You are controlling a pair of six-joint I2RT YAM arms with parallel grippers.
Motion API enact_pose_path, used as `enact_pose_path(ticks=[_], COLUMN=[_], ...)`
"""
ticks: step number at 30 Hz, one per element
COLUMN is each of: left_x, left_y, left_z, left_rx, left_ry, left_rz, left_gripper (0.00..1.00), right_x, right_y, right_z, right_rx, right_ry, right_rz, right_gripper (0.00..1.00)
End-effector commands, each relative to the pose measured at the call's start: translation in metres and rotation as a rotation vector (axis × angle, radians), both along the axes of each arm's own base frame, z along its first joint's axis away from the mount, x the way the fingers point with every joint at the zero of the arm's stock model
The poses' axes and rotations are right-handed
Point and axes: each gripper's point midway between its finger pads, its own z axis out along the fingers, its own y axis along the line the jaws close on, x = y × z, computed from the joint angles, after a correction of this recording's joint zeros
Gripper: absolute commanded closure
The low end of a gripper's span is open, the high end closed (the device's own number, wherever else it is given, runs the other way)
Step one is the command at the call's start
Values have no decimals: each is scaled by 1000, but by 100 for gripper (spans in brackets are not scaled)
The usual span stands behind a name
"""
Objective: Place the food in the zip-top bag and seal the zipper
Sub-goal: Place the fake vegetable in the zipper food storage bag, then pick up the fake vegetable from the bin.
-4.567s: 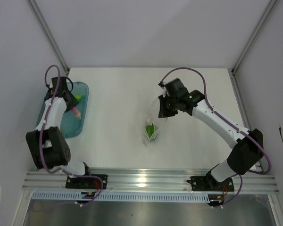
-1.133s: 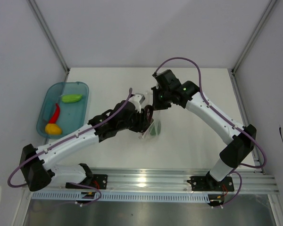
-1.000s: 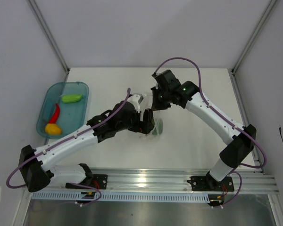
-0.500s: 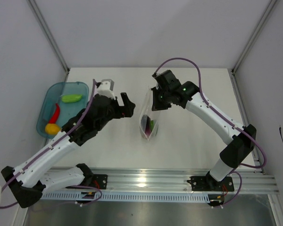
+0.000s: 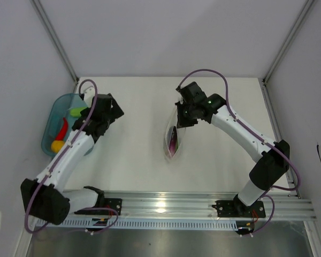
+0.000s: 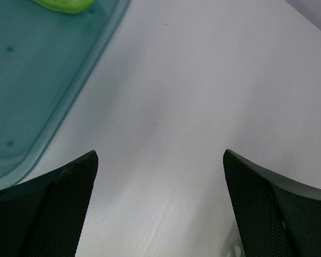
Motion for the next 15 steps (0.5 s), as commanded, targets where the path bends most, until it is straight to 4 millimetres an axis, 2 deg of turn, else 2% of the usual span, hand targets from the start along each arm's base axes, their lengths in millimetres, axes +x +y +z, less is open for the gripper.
enact_pose_path(ticks=[1, 2, 3, 4, 6, 7, 8, 9, 10, 12, 13, 15], left_x=[28, 36, 42, 44, 52, 59, 60, 62, 71, 75, 85, 91], left_y=[43, 49, 56, 73, 79, 94, 90, 107, 106, 111, 114, 119], left_z=[6, -6, -11, -16, -33, -36, -50, -60, -60, -73, -68, -76], left_rx=[-7, 11, 9, -4, -103, -143, -221, -276, -346, -384, -410, -484], left_ry=[-13, 20, 21, 34, 61, 41, 56, 62, 25, 15, -40, -53], left_rz=[226, 244, 270, 329, 371, 415, 433, 482, 496, 511, 520, 531], left_gripper=[0, 0, 0, 1, 1, 1, 0, 1, 2, 3, 3, 4], right_x=[0, -1, -1, -1, -1, -1, -1, 0, 0, 2, 1, 2], right_y=[-3, -3, -4, -4, -4, -4, -4, -4, -4, -4, -3, -4], right_z=[9, 7, 7, 5, 3, 1, 1, -1, -2, -3, -4, -5], right_rx=[19, 23, 23, 20, 20, 19, 22, 22, 22, 21, 22, 21], right_ry=[-37, -30, -29, -27, -21, -16, -14, -12, -11, -9, -4, 0], right_rz=[23, 25, 27, 32, 37, 37, 43, 46, 49, 51, 56, 60], right_gripper=[100, 100, 100, 100, 100, 100, 100, 100, 100, 100, 100, 100])
